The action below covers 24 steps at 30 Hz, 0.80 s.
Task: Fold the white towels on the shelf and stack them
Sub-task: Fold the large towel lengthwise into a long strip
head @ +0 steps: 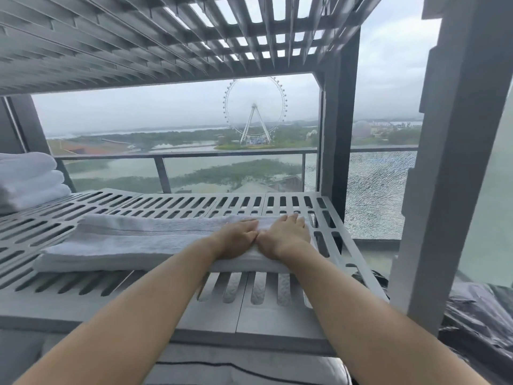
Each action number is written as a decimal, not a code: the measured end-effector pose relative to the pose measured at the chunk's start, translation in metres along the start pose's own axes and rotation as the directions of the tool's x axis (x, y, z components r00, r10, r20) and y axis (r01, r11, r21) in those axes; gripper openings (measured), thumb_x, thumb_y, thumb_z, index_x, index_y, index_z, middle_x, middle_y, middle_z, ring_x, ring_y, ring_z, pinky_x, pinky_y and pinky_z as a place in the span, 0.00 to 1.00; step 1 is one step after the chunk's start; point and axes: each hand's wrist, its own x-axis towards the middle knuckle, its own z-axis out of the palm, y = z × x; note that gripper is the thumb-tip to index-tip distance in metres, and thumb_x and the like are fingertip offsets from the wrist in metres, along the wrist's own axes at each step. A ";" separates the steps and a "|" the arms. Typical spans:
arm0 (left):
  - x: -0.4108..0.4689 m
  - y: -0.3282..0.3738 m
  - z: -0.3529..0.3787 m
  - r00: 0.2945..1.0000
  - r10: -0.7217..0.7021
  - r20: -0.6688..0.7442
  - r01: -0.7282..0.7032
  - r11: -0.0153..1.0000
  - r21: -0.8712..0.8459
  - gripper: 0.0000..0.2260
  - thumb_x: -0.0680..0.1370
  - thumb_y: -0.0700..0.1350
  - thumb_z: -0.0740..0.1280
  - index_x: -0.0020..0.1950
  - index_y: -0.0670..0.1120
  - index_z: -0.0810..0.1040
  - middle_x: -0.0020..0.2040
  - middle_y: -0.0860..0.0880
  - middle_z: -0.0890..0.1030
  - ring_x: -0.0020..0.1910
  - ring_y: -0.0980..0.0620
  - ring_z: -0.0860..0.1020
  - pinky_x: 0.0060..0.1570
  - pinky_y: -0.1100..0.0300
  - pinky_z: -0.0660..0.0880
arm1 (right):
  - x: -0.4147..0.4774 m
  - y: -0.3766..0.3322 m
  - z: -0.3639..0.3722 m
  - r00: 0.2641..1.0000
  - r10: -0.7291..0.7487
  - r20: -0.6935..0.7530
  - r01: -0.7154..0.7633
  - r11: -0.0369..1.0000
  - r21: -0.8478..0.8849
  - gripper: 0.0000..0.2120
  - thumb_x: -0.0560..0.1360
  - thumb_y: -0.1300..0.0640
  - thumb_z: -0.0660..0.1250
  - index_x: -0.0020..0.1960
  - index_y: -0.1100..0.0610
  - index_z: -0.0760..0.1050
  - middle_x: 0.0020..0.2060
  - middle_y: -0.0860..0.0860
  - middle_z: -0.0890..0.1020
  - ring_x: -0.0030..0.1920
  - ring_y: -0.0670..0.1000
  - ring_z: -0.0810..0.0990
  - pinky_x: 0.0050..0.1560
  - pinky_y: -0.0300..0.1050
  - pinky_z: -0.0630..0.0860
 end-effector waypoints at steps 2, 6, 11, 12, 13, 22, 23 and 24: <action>-0.006 -0.008 -0.009 0.999 -0.038 0.019 0.038 0.999 0.014 0.18 0.83 0.46 0.52 0.68 0.38 0.67 0.72 0.44 0.66 0.70 0.48 0.64 0.70 0.55 0.57 | 0.001 -0.007 -0.002 0.997 -0.073 -0.026 0.072 0.997 -0.009 0.31 0.78 0.48 0.51 0.74 0.66 0.52 0.74 0.62 0.56 0.73 0.61 0.56 0.72 0.53 0.55; -0.027 -0.042 -0.025 0.998 -0.069 -0.003 0.069 0.995 0.076 0.19 0.83 0.48 0.51 0.71 0.41 0.66 0.75 0.47 0.62 0.73 0.50 0.60 0.72 0.57 0.53 | 0.003 -0.040 0.004 0.969 -0.238 0.069 0.233 0.970 0.072 0.22 0.78 0.51 0.51 0.65 0.63 0.67 0.66 0.60 0.71 0.63 0.59 0.71 0.64 0.53 0.68; -0.052 -0.093 -0.043 0.992 -0.128 -0.004 0.128 0.985 0.112 0.20 0.83 0.45 0.49 0.75 0.46 0.59 0.77 0.51 0.54 0.76 0.52 0.53 0.74 0.58 0.48 | 0.014 -0.088 0.018 0.933 -0.322 0.158 0.321 0.946 0.035 0.24 0.79 0.49 0.46 0.67 0.60 0.66 0.70 0.59 0.66 0.69 0.58 0.65 0.69 0.57 0.62; -0.057 -0.106 -0.046 0.990 -0.144 -0.005 0.143 0.981 0.127 0.20 0.83 0.46 0.49 0.76 0.48 0.58 0.77 0.52 0.54 0.76 0.53 0.53 0.74 0.56 0.48 | 0.015 -0.097 0.020 0.933 -0.321 0.165 0.322 0.947 0.021 0.24 0.80 0.48 0.46 0.68 0.60 0.65 0.71 0.58 0.64 0.70 0.58 0.64 0.70 0.57 0.61; -0.062 -0.118 -0.050 0.987 -0.160 -0.004 0.159 0.976 0.147 0.21 0.83 0.48 0.49 0.76 0.49 0.57 0.77 0.52 0.54 0.76 0.53 0.52 0.74 0.54 0.48 | 0.017 -0.106 0.023 0.933 -0.318 0.169 0.322 0.947 0.005 0.24 0.80 0.48 0.46 0.70 0.59 0.64 0.73 0.57 0.62 0.72 0.58 0.61 0.71 0.57 0.59; -0.080 -0.195 -0.080 0.986 -0.164 -0.001 0.154 0.920 0.360 0.23 0.82 0.56 0.45 0.76 0.56 0.50 0.78 0.52 0.50 0.76 0.52 0.47 0.72 0.38 0.44 | 0.027 -0.208 0.050 0.895 -0.412 0.171 0.410 0.911 0.048 0.22 0.80 0.49 0.48 0.72 0.55 0.60 0.75 0.54 0.57 0.75 0.56 0.52 0.73 0.61 0.52; -0.080 -0.204 -0.082 0.986 -0.164 -0.003 0.154 0.919 0.364 0.23 0.81 0.57 0.44 0.76 0.57 0.49 0.78 0.53 0.49 0.76 0.52 0.47 0.71 0.37 0.43 | 0.027 -0.216 0.054 0.891 -0.421 0.168 0.417 0.907 0.060 0.22 0.80 0.49 0.47 0.73 0.54 0.60 0.76 0.53 0.56 0.76 0.56 0.50 0.73 0.61 0.50; -0.081 -0.213 -0.083 0.986 -0.167 -0.007 0.158 0.920 0.358 0.23 0.81 0.58 0.44 0.76 0.57 0.49 0.78 0.53 0.49 0.76 0.52 0.46 0.71 0.38 0.42 | 0.027 -0.223 0.058 0.891 -0.422 0.166 0.417 0.907 0.064 0.22 0.81 0.48 0.47 0.73 0.52 0.58 0.76 0.52 0.55 0.76 0.56 0.48 0.73 0.62 0.48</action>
